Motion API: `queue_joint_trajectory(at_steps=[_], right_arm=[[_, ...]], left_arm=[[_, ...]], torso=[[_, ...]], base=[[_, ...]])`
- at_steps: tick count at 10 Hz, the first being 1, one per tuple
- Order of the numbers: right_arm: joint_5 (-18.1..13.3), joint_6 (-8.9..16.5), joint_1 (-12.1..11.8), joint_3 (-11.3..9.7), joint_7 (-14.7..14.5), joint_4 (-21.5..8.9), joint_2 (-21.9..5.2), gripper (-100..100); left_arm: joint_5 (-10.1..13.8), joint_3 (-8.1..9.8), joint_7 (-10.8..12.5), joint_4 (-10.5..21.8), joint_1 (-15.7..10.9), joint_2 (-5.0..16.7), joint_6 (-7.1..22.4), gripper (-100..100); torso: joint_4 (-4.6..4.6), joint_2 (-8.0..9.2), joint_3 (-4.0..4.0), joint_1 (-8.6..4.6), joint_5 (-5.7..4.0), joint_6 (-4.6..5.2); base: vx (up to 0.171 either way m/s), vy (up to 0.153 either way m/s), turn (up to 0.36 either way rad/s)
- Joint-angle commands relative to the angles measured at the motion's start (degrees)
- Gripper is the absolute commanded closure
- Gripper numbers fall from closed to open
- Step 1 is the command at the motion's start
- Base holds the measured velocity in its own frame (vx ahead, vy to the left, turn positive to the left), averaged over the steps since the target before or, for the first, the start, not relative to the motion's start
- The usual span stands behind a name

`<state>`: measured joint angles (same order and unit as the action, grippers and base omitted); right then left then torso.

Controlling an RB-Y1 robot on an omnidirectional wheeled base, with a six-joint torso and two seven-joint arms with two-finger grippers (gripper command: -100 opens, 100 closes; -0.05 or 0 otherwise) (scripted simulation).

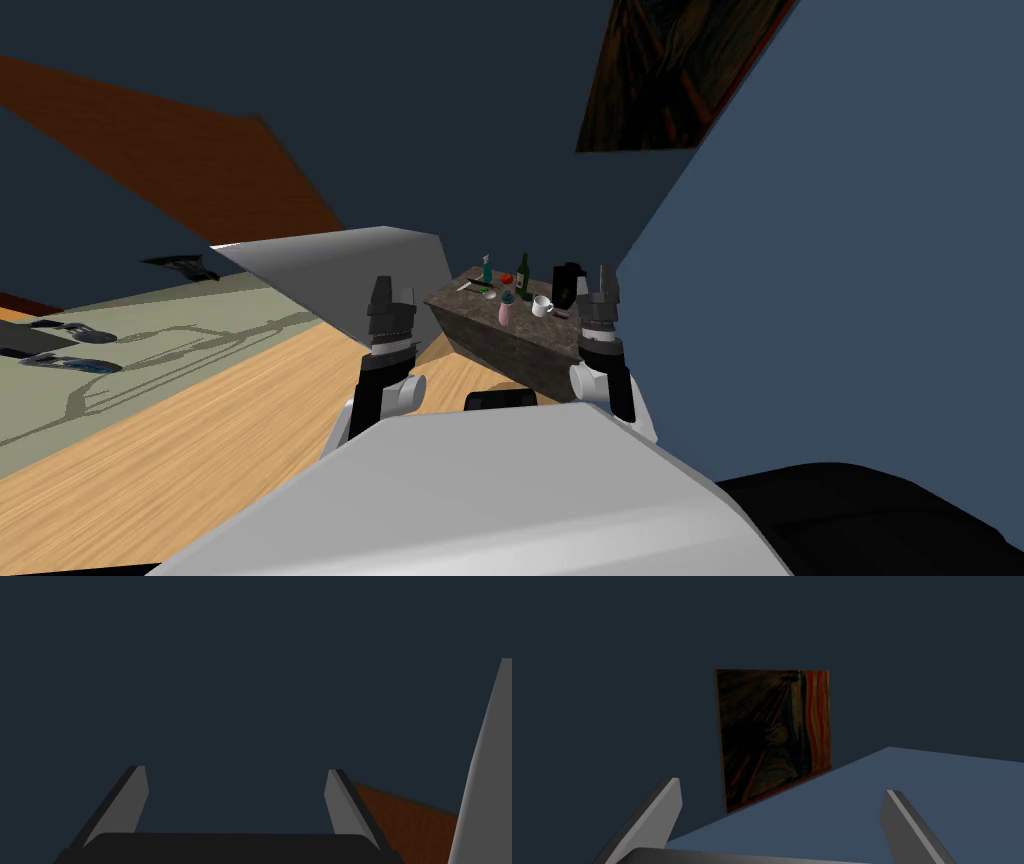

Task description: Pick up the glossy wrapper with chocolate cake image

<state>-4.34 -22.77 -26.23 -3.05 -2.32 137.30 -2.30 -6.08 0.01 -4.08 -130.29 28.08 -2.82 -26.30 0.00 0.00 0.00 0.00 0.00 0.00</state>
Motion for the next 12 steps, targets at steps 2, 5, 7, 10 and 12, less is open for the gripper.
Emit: queue_joint_trajectory(at_steps=[2,5,7,10,12], right_arm=[[-1.3,-2.5,0.0,-0.3,-0.7,-1.7,-4.0,-100],[-3.4,-6.3,0.0,-0.8,-1.7,-4.9,-9.2,-100],[-4.2,-7.8,0.0,-1.0,-2.1,-6.3,-12.1,-100],[-6.0,-11.0,0.1,-1.4,-2.9,-9.5,-17.1,-100],[-7.0,-12.6,0.1,-1.7,-3.4,-11.4,-20.0,-100]], left_arm=[[0.0,0.00,0.0,0.0,0.0,0.0,0.0,0],[0.0,-0.01,0.0,0.0,0.0,0.0,0.0,0],[0.0,0.00,0.0,0.0,0.0,0.0,0.0,0],[0.0,0.00,0.0,0.0,0.0,0.0,0.0,0],[0.0,0.00,0.0,0.0,0.0,0.0,0.0,0]], torso=[[0.01,0.07,0.04,0.05,0.01,-0.02],[0.04,0.20,0.11,0.09,0.02,-0.02],[0.04,0.17,0.10,0.10,0.02,0.01],[0.04,0.17,0.10,0.06,0.02,0.01],[0.04,0.14,0.08,0.03,0.01,0.01]], base=[[-0.037,0.020,0.112],[-0.055,0.033,0.130],[-0.036,0.030,0.052],[-0.046,0.026,0.126],[-0.036,0.022,0.083]])
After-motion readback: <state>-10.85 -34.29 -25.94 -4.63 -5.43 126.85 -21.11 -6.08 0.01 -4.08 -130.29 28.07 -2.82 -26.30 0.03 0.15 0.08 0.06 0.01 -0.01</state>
